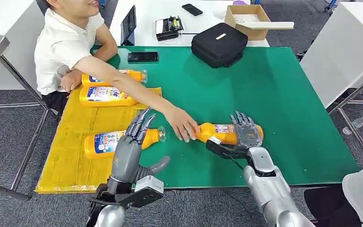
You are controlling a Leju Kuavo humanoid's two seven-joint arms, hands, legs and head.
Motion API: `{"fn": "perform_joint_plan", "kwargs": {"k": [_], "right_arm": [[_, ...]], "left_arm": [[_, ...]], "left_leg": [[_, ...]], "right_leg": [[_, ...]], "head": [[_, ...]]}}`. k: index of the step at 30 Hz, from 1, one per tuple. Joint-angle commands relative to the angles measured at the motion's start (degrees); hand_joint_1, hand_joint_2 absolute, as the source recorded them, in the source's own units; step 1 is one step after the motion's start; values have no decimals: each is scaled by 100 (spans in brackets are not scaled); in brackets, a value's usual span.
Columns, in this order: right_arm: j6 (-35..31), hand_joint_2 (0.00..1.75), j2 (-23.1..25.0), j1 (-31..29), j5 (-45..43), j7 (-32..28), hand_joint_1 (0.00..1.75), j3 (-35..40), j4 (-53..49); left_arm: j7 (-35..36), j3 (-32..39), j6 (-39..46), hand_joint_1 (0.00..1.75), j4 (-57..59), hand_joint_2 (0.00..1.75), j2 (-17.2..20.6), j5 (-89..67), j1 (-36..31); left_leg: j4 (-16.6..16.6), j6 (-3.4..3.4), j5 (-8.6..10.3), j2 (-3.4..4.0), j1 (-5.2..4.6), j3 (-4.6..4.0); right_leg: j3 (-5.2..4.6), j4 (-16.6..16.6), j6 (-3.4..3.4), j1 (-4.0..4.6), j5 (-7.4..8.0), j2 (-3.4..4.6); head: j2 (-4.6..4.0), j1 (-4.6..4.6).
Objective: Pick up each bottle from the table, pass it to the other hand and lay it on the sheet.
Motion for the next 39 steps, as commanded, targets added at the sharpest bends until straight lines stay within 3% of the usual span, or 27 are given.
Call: {"fn": "perform_joint_plan", "kwargs": {"k": [1,14,21,22,25,27,33,39], "right_arm": [[72,175,7,-645,-202,-134,0,191,1261],[65,175,-36,-719,-188,-85,0,232,1542],[897,175,-382,-374,-342,-9,3,531,1259],[918,175,-436,-279,-490,-128,175,520,1153],[1217,175,-669,51,-1381,-801,175,346,850],[1697,175,-997,429,-2595,-1420,175,94,515],[1809,175,-1331,884,-3640,-1387,175,311,-223],[1781,175,-1402,1183,-4015,-1279,175,491,-831]], "left_arm": [[11,-172,-25,0,473,175,-156,19,-160],[11,-191,-16,0,500,175,-153,20,-173],[7,-89,19,0,268,175,-103,-33,-1],[3,-85,16,0,277,175,-99,-37,-5],[-67,-132,-56,0,391,175,-106,30,-92],[-170,-186,-130,0,526,175,-126,219,-203],[-200,-164,-146,0,528,175,-124,437,-205],[-223,-170,-160,0,449,175,-121,491,-170]], "left_leg": [[-2,-1,-2,9,2,15],[-1,0,-2,5,3,26],[-6,0,-4,2,4,54],[-8,0,-1,-8,6,57],[-5,2,0,-20,5,74],[-6,4,0,-45,4,75],[-7,9,-12,-36,6,98],[-6,12,-17,-26,5,100]], "right_leg": [[14,-4,-15,5,0,1],[24,-5,-14,6,-1,-4],[54,-13,-26,9,-5,-14],[59,-17,-23,11,-5,-25],[55,-18,-22,10,-7,-31],[43,-20,-21,8,-12,-53],[55,-33,-15,10,-15,-41],[52,-30,-13,11,-19,-34]], "head": [[0,0],[0,0],[0,-2],[0,-2],[0,-2],[0,-2],[0,2],[0,-2]]}}
